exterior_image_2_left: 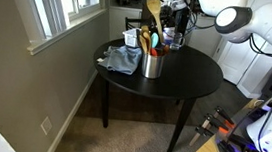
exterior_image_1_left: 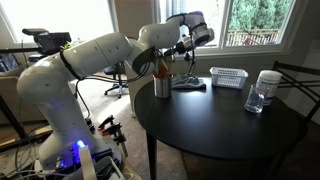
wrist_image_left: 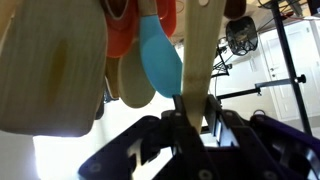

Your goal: Put the spatula inside the silver object

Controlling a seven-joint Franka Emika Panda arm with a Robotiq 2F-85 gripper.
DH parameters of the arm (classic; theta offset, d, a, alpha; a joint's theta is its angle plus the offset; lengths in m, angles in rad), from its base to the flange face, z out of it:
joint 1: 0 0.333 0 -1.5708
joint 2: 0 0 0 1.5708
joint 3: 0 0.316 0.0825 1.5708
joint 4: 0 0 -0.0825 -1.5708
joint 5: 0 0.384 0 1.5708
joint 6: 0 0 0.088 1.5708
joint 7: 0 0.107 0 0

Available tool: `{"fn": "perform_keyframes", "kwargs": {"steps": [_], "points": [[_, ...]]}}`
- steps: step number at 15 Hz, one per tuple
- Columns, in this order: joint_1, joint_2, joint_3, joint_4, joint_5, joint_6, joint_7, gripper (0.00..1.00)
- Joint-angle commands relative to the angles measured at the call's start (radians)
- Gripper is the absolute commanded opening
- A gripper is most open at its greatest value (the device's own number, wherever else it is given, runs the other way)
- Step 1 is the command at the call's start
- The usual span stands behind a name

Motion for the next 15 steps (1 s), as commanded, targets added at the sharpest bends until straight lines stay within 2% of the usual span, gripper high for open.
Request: {"fn": "perform_keyframes", "kwargs": {"steps": [1, 4, 10, 15], "points": [[-0.017, 0.032, -0.006, 0.013, 0.011, -0.019, -0.010, 0.10], [-0.037, 0.046, -0.019, 0.002, 0.002, 0.029, -0.056, 0.10], [-0.068, 0.056, -0.012, 0.002, 0.021, 0.135, -0.048, 0.10], [-0.032, 0.057, 0.009, 0.014, 0.042, 0.250, -0.043, 0.10]]}}
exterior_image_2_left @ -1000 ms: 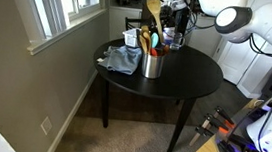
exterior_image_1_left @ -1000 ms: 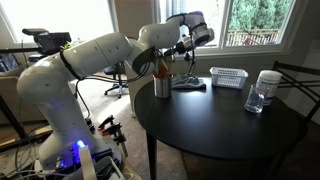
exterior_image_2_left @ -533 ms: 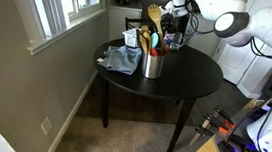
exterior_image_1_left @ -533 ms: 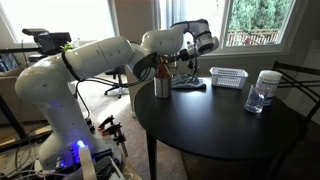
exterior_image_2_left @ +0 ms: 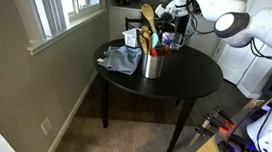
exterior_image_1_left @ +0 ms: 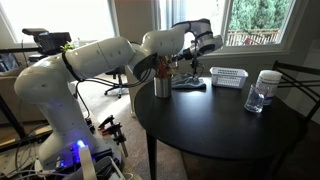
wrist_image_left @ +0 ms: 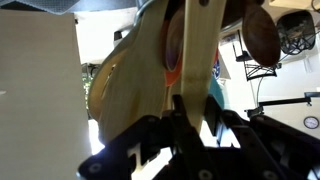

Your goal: Put the spatula inside the silver object

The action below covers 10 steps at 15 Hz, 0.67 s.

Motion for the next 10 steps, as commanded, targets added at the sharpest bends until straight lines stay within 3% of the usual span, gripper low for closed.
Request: {"fn": "perform_keyframes", "kwargs": {"steps": [1, 6, 10], "points": [[0.028, -0.003, 0.011, 0.000, 0.021, 0.071, -0.006, 0.10], [0.071, 0.007, 0.016, 0.000, 0.030, 0.143, 0.059, 0.10], [0.068, -0.003, 0.022, -0.004, 0.040, 0.092, 0.104, 0.10]]}}
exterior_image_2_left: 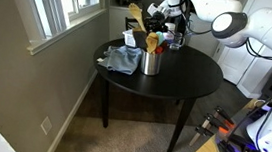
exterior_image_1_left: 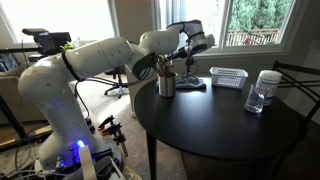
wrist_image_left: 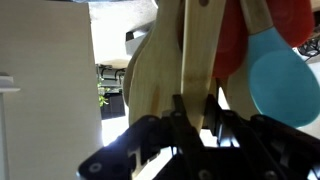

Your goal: Put the spatula inside the silver object

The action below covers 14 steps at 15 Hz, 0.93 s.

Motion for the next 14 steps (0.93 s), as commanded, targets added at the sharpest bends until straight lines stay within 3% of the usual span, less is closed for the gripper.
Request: {"fn": "perform_keyframes", "kwargs": {"steps": [1, 14], "points": [[-0.013, -0.008, 0.013, -0.002, 0.027, -0.031, 0.059, 0.10], [-0.122, -0.013, 0.016, 0.001, 0.071, -0.061, 0.046, 0.10]]}}
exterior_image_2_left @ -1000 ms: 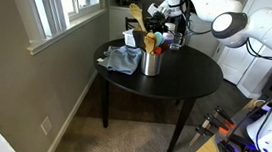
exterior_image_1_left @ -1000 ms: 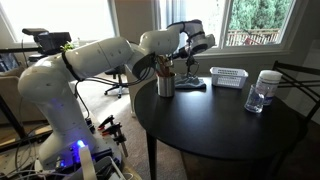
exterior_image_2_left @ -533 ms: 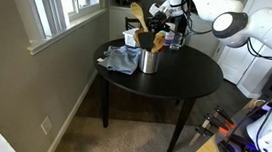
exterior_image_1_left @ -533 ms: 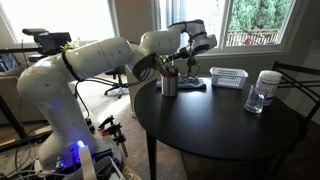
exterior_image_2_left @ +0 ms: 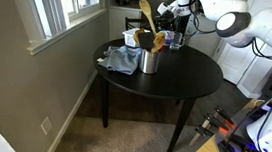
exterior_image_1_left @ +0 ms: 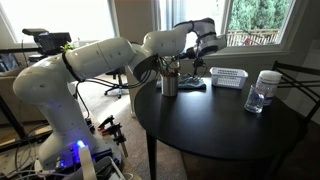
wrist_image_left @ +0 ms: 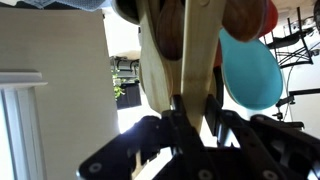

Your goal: Put the spatula inside the silver object

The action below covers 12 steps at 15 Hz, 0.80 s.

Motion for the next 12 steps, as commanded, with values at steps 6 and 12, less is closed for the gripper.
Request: {"fn": "perform_keyframes", "kwargs": {"steps": [6, 12], "points": [[-0.005, -0.009, 0.014, 0.000, 0.078, -0.063, 0.005, 0.10], [0.003, -0.009, 0.007, 0.000, 0.085, -0.113, 0.011, 0.64]]}}
